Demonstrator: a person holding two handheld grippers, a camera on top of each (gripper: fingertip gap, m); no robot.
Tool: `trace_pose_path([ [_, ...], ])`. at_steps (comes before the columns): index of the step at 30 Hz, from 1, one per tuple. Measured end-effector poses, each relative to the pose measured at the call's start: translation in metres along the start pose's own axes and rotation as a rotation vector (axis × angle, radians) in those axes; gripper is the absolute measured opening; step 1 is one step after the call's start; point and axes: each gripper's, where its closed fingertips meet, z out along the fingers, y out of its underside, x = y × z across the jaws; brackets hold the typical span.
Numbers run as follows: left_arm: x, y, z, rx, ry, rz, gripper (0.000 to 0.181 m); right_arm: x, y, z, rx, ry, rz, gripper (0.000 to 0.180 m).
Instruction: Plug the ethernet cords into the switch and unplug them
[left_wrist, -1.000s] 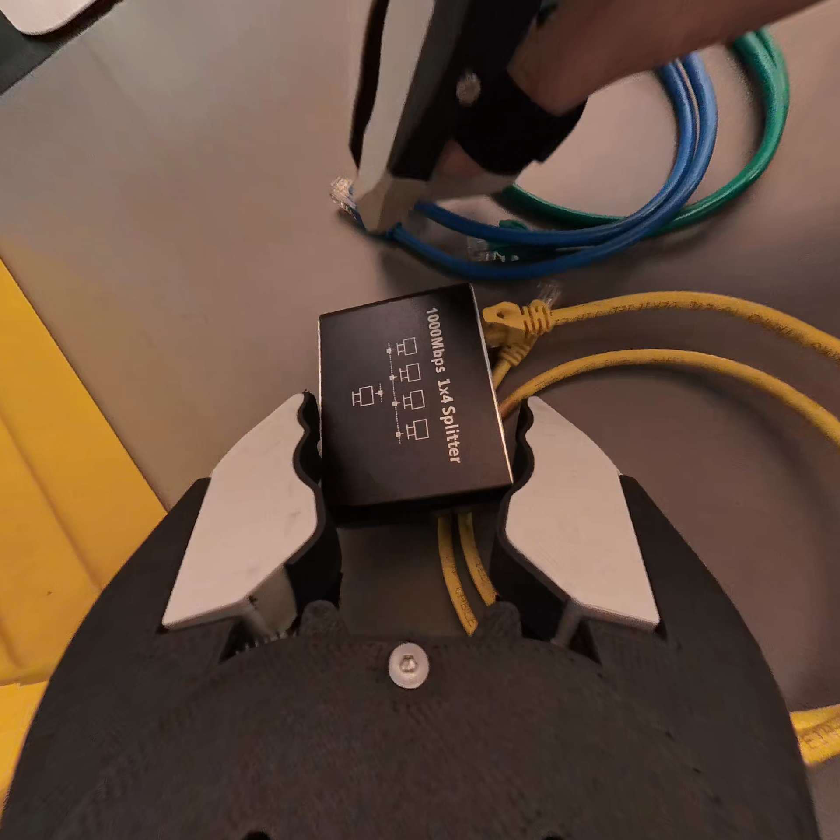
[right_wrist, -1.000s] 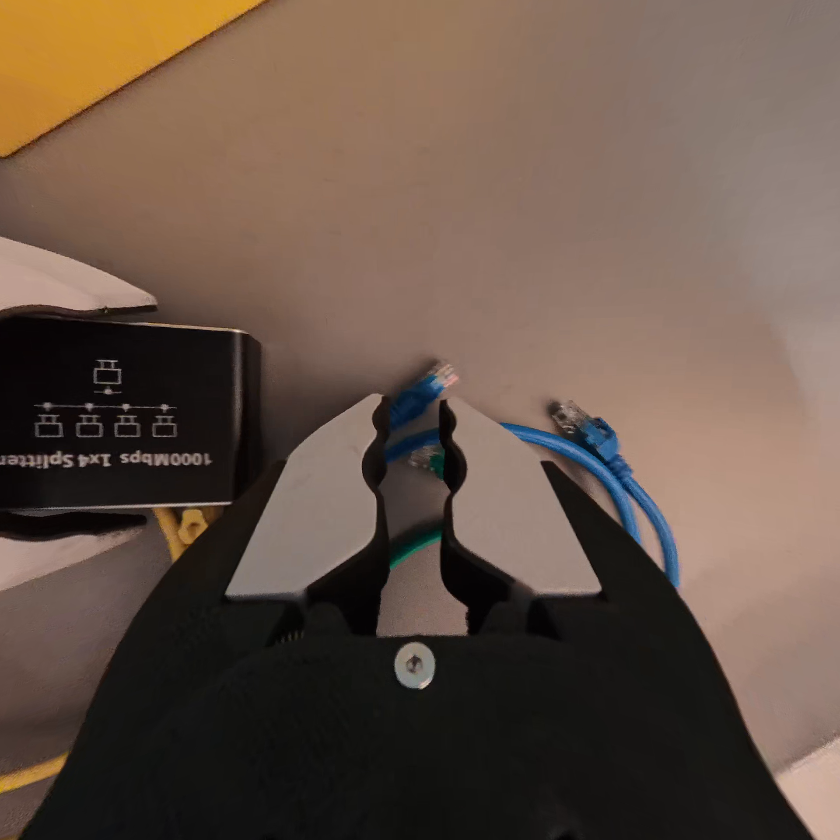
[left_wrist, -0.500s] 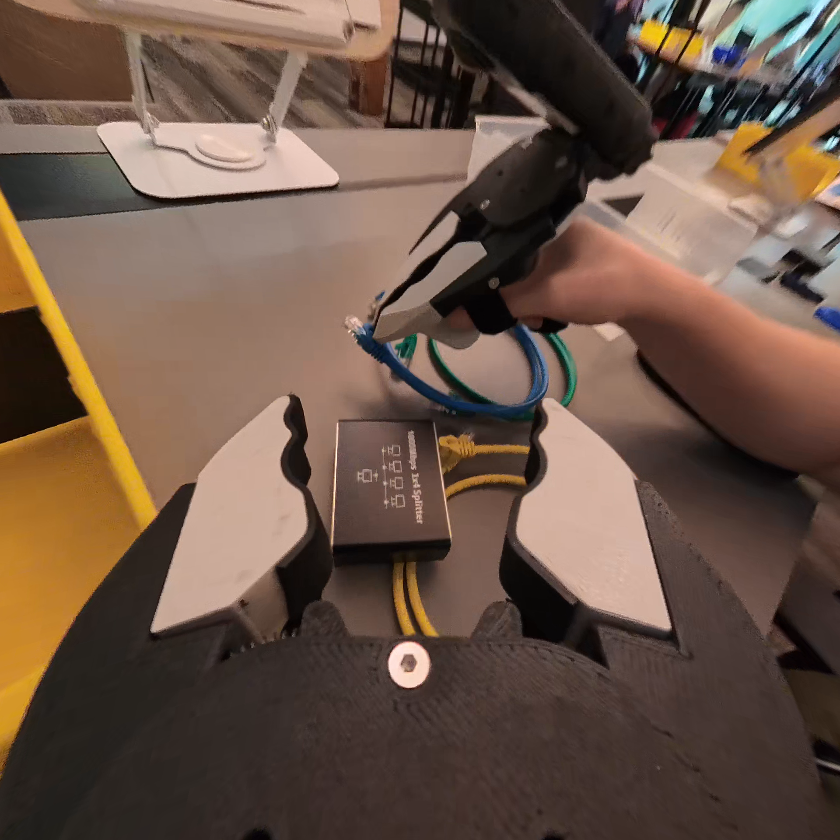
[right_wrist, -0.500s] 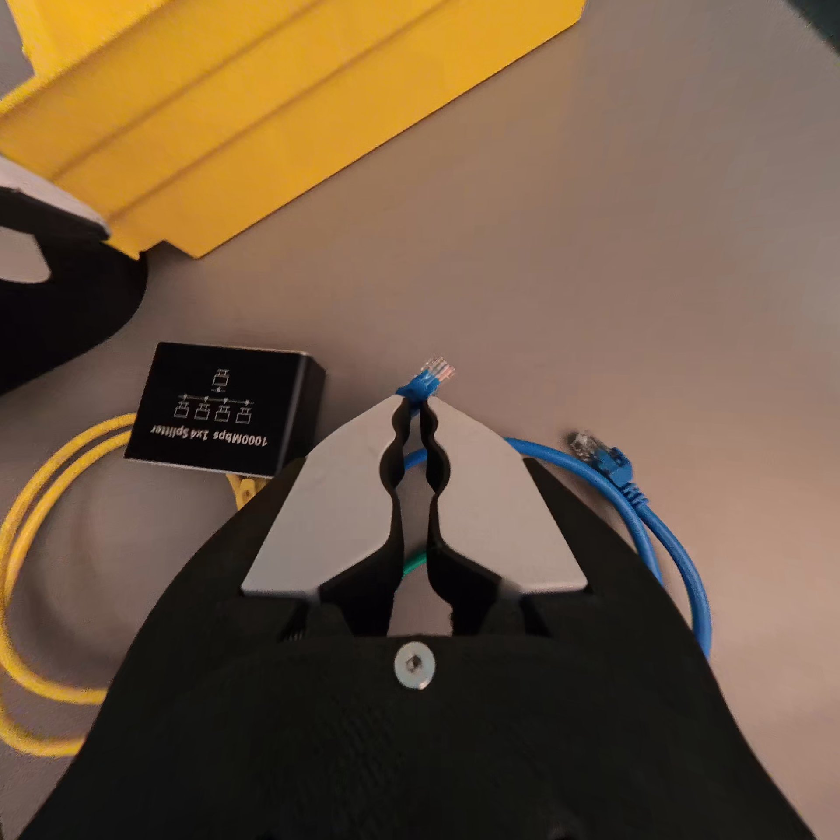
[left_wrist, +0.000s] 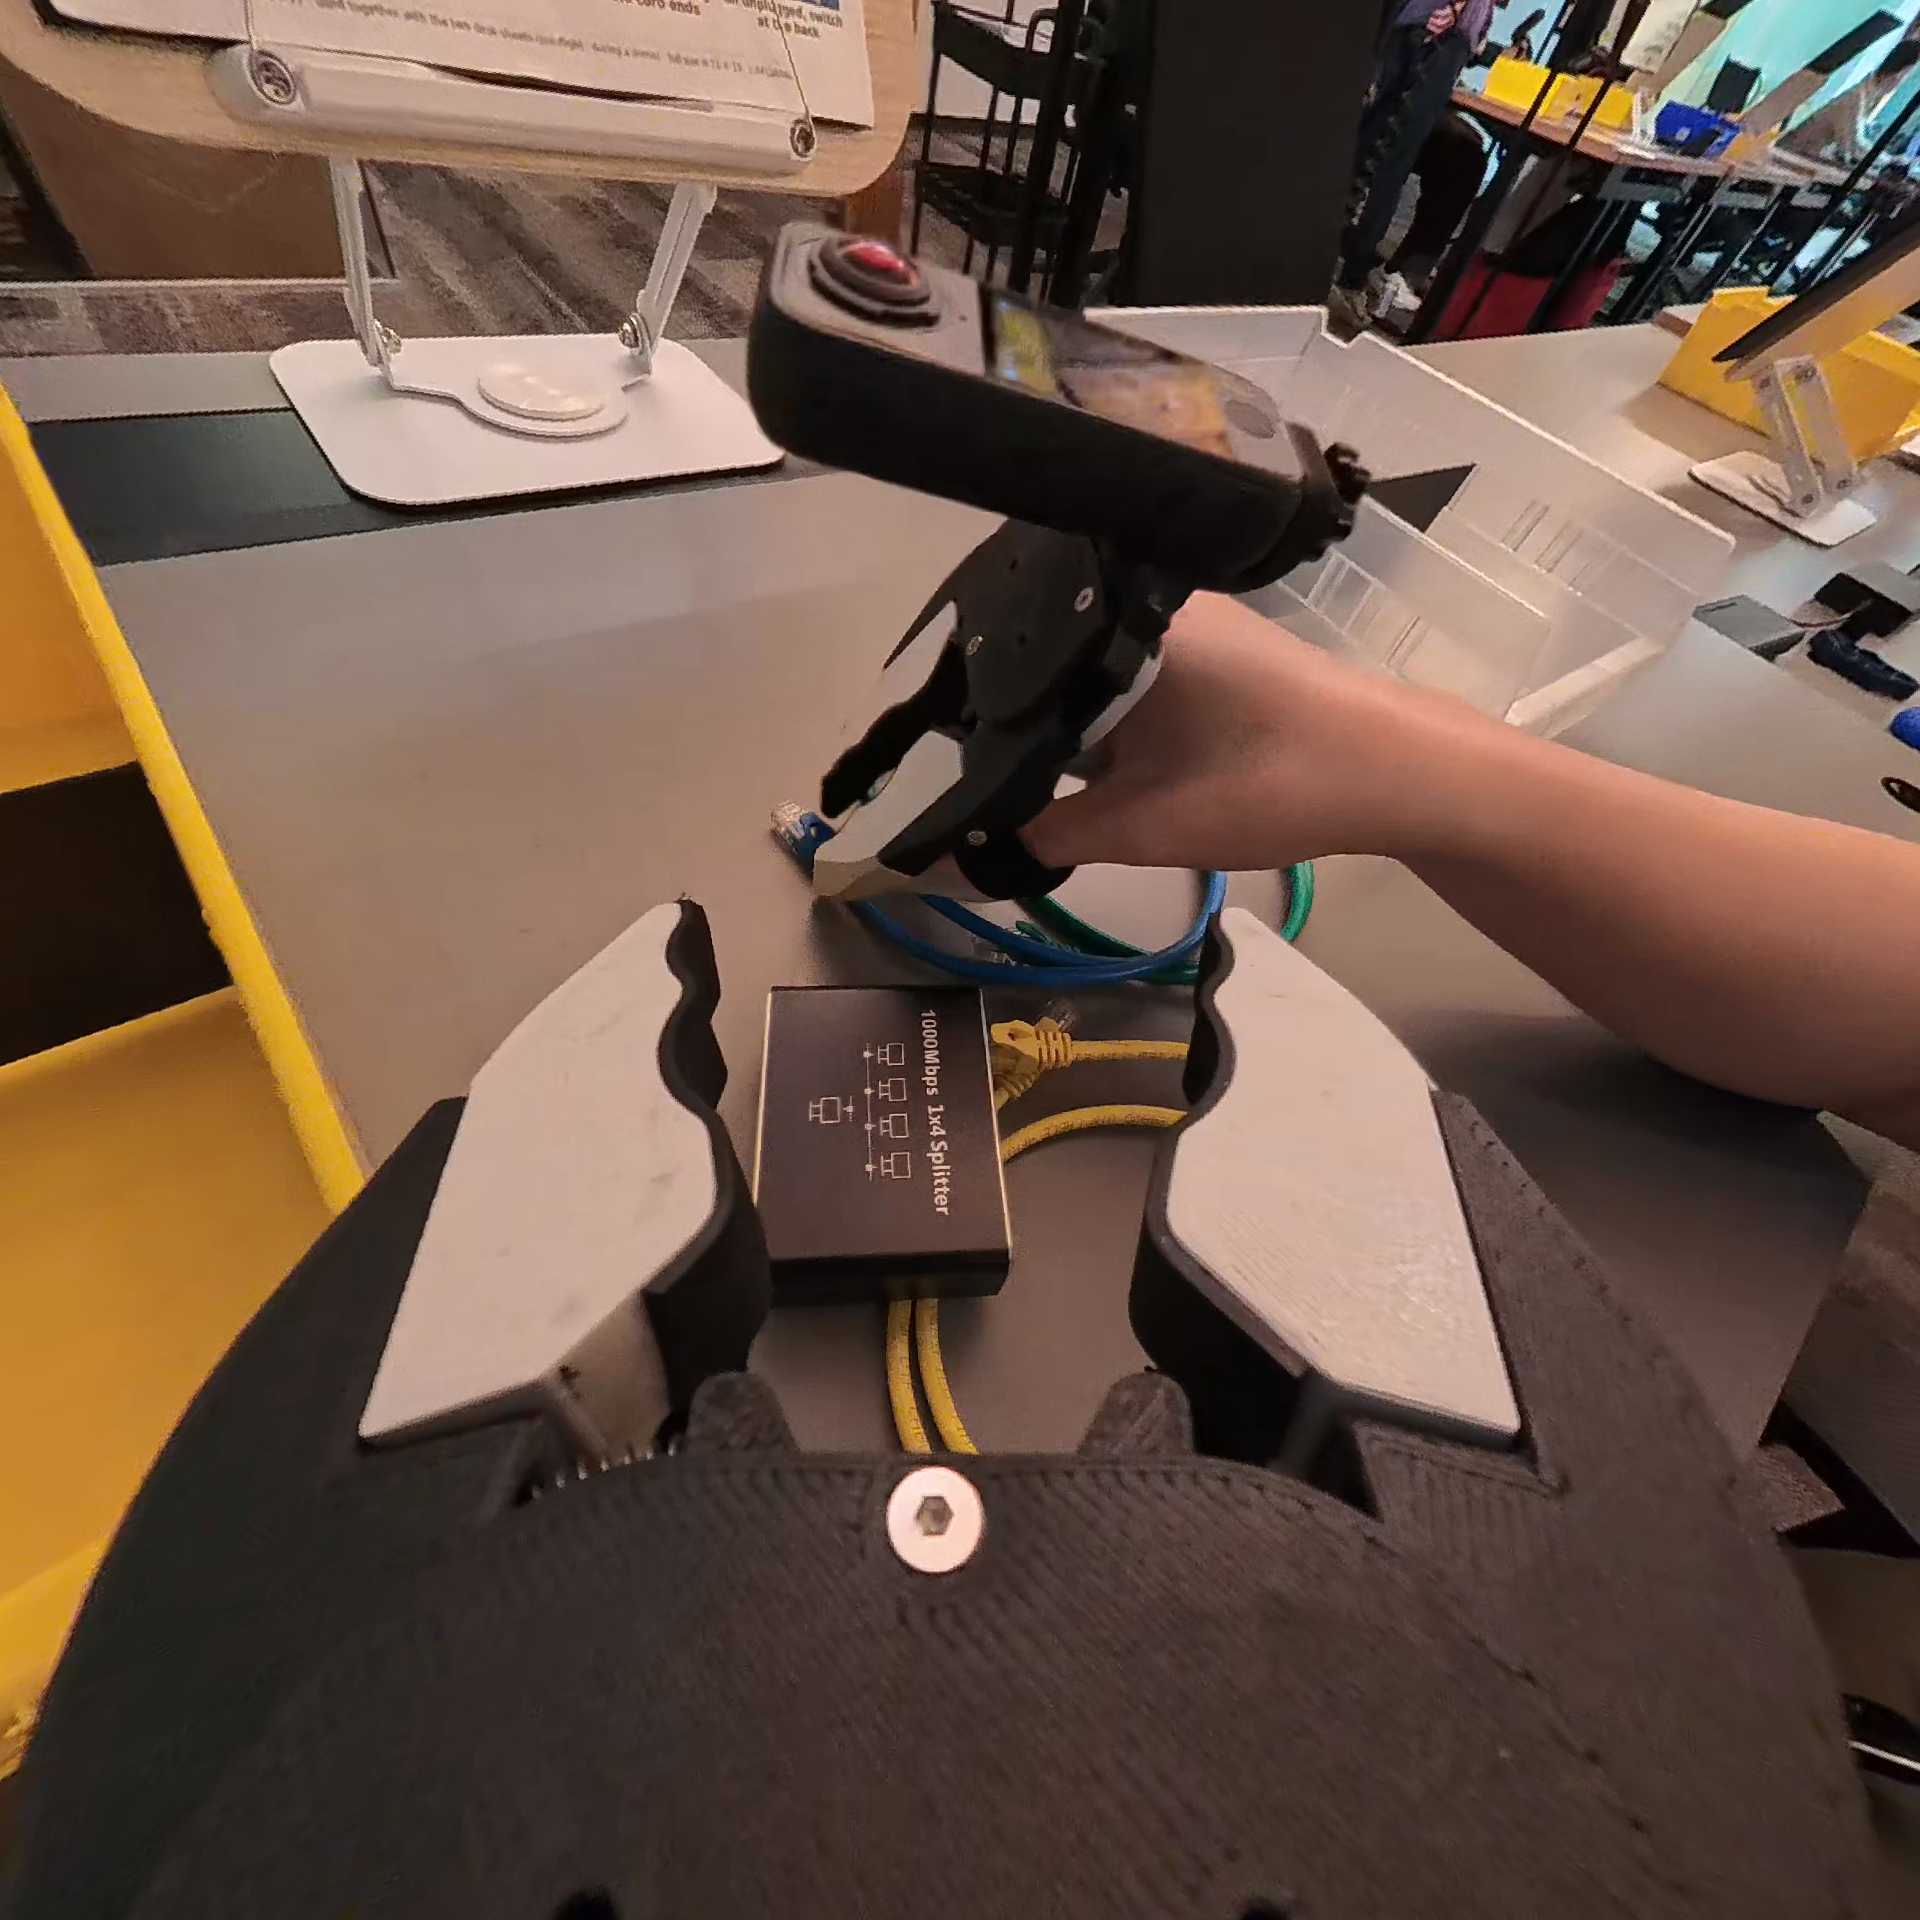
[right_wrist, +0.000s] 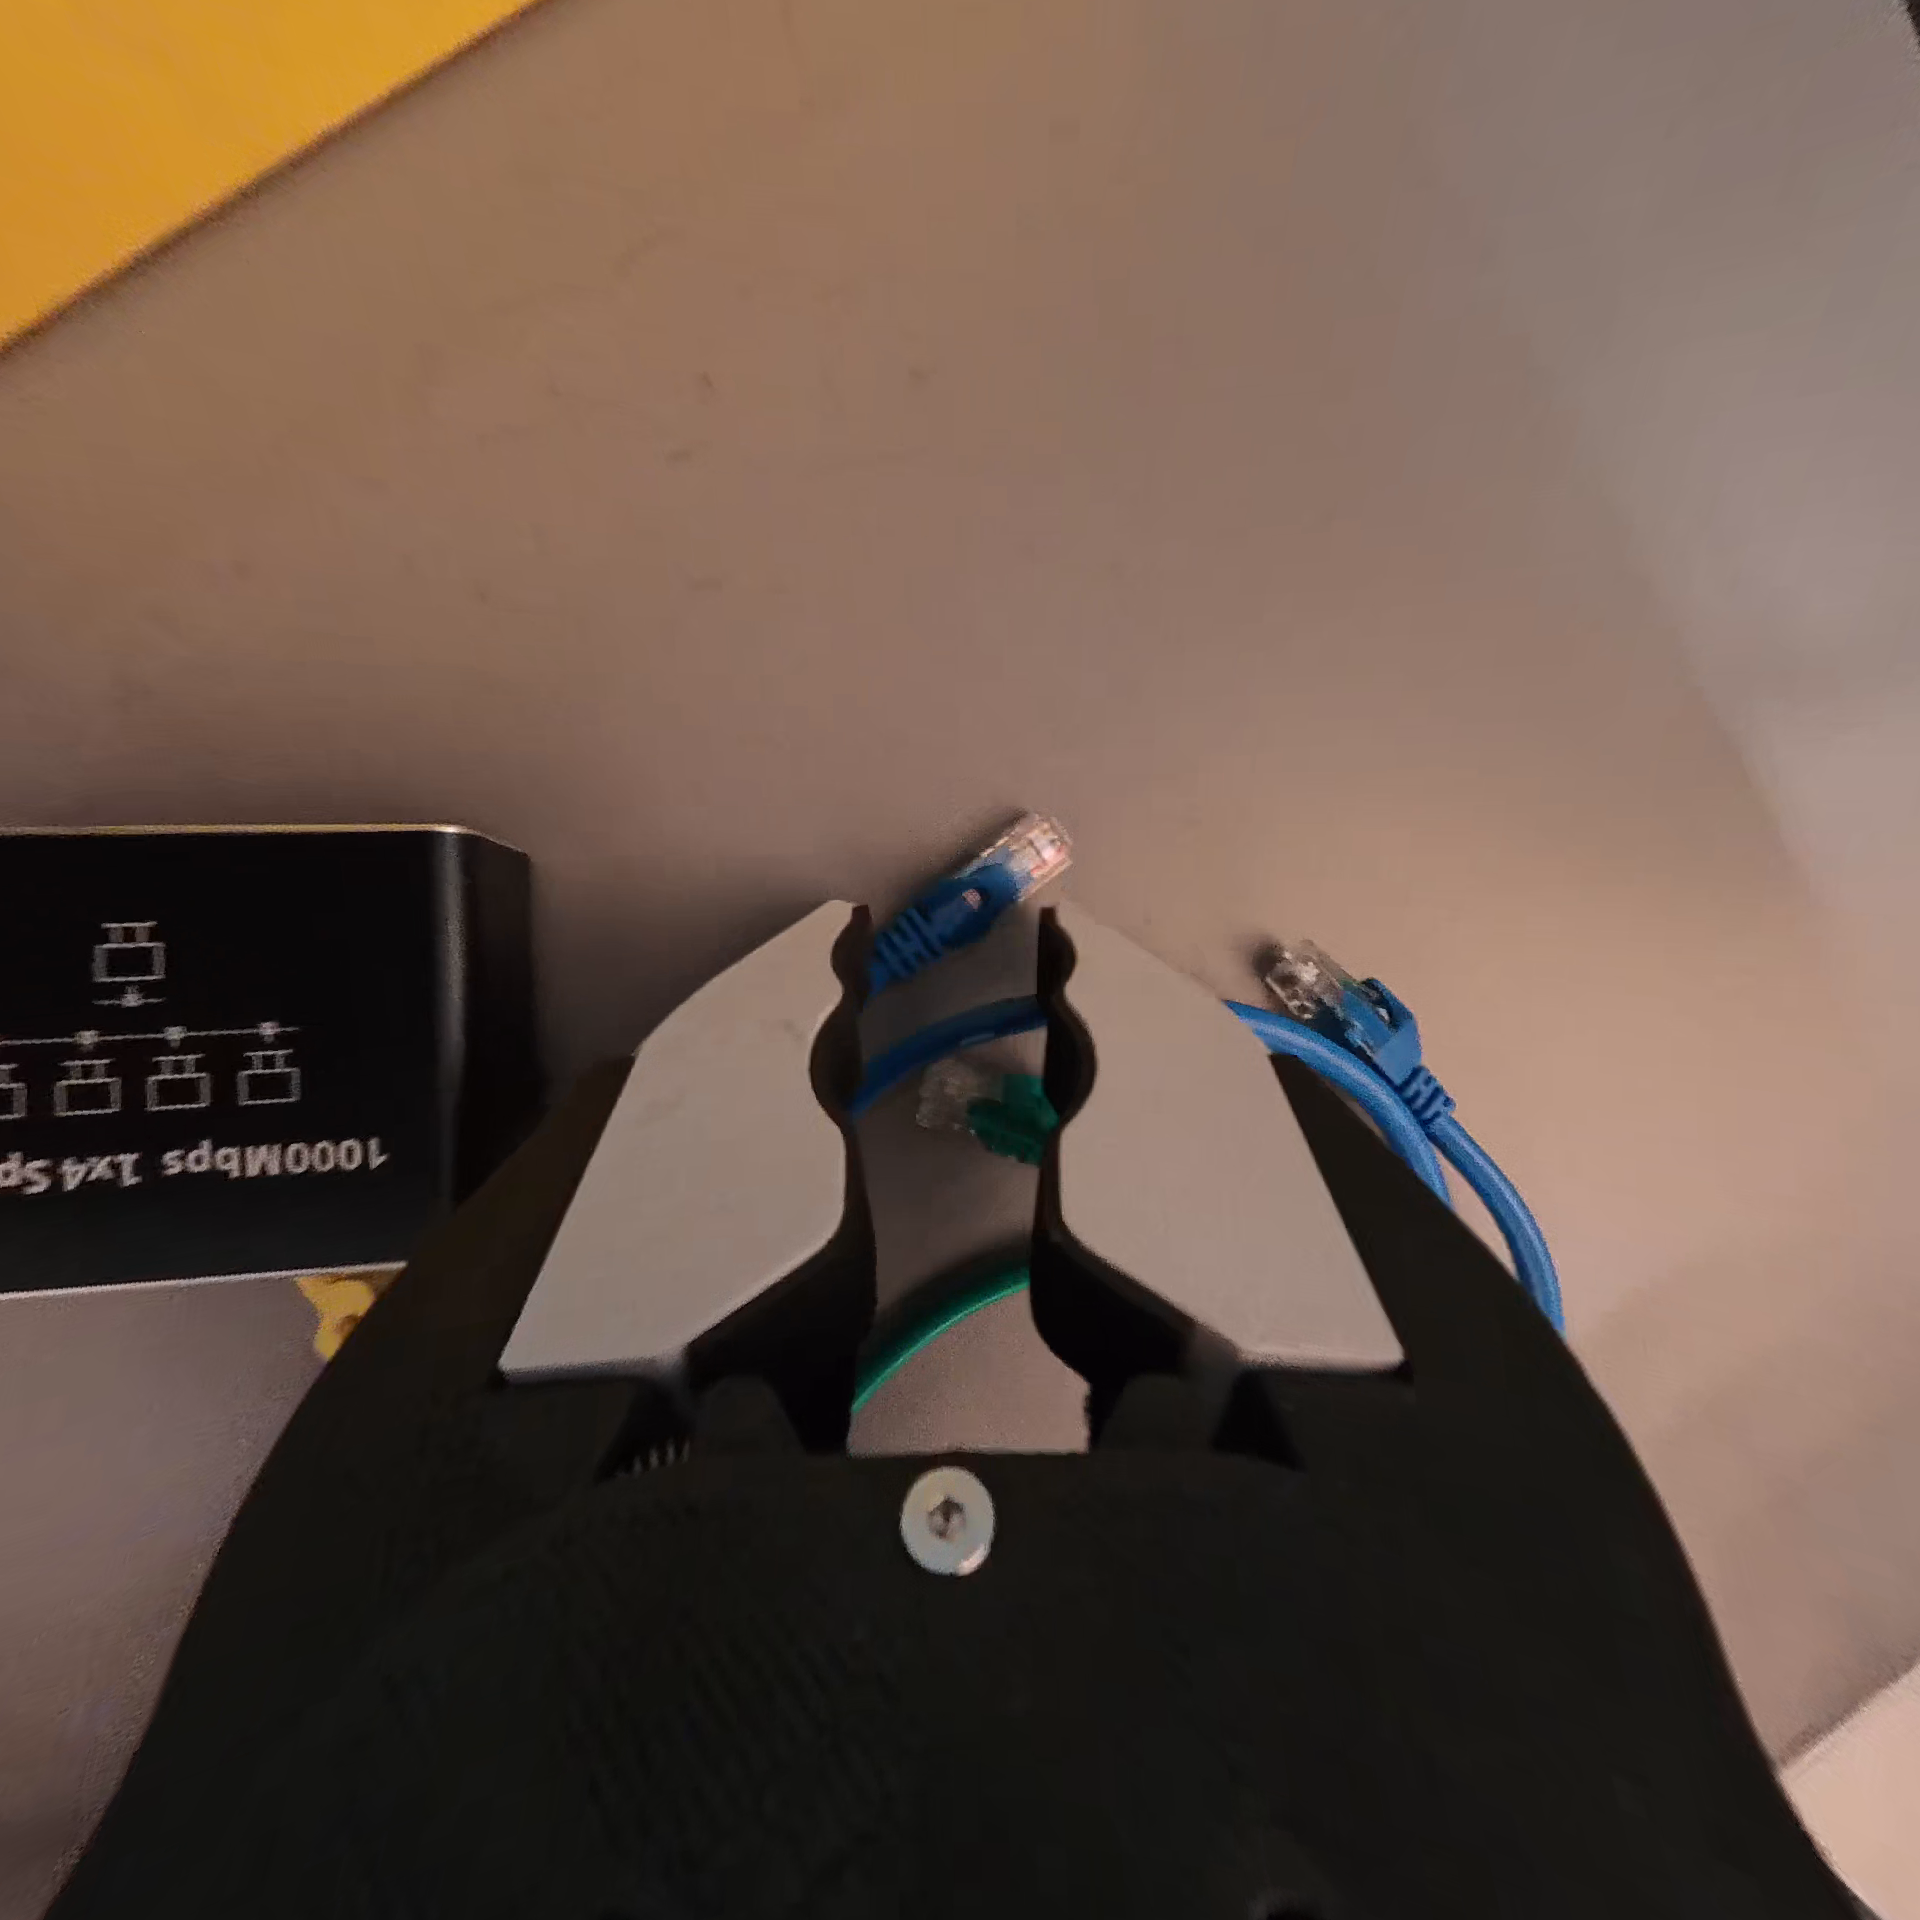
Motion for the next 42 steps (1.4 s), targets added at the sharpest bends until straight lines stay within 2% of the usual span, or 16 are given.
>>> trace_pose_path([
  [3,0.002,-0.001,0.001,-0.003,-0.011,0.023,0.087,-0.001,-0.001,0.005,0.003,-0.064,0.076,0.031],
  [8,0.004,-0.004,0.003,-0.006,-0.019,0.027,0.085,-0.009,-0.008,0.007,0.036,-0.122,-0.004,0.021],
  [11,-0.003,-0.009,0.000,0.025,-0.054,0.013,0.081,-0.027,-0.008,-0.002,0.055,-0.261,-0.042,0.019],
  [14,-0.013,-0.017,-0.005,0.090,-0.049,-0.091,0.075,-0.036,-0.021,-0.035,0.187,-0.407,-0.055,0.017],
  [17,-0.016,-0.019,-0.003,0.126,0.031,-0.253,0.070,-0.050,-0.032,-0.090,0.432,-0.536,-0.211,0.017],
  [18,-0.015,-0.018,0.000,0.121,0.065,-0.293,0.068,-0.051,-0.033,-0.105,0.504,-0.523,-0.277,0.017],
  [20,-0.006,-0.021,0.005,0.131,0.137,-0.336,0.055,-0.056,-0.029,-0.128,0.600,-0.473,-0.423,0.017],
  [22,0.001,-0.025,0.009,0.160,0.180,-0.371,0.055,-0.062,-0.024,-0.140,0.642,-0.433,-0.514,0.017],
  [28,0.023,-0.016,0.024,0.054,0.334,-0.474,0.054,-0.077,-0.018,-0.139,0.639,-0.310,-0.686,0.016],
  [33,0.026,-0.003,0.036,-0.031,0.335,-0.477,0.042,-0.079,-0.015,-0.131,0.610,-0.246,-0.750,0.016],
  [35,0.034,-0.006,0.036,-0.026,0.400,-0.480,0.022,-0.078,-0.014,-0.128,0.607,-0.233,-0.761,0.016],
  [36,0.036,-0.007,0.037,-0.032,0.416,-0.477,0.019,-0.078,-0.014,-0.128,0.610,-0.238,-0.764,0.016],
  [42,0.031,-0.011,0.038,-0.013,0.404,-0.438,0.017,-0.071,-0.019,-0.131,0.673,-0.264,-0.709,0.024],
])
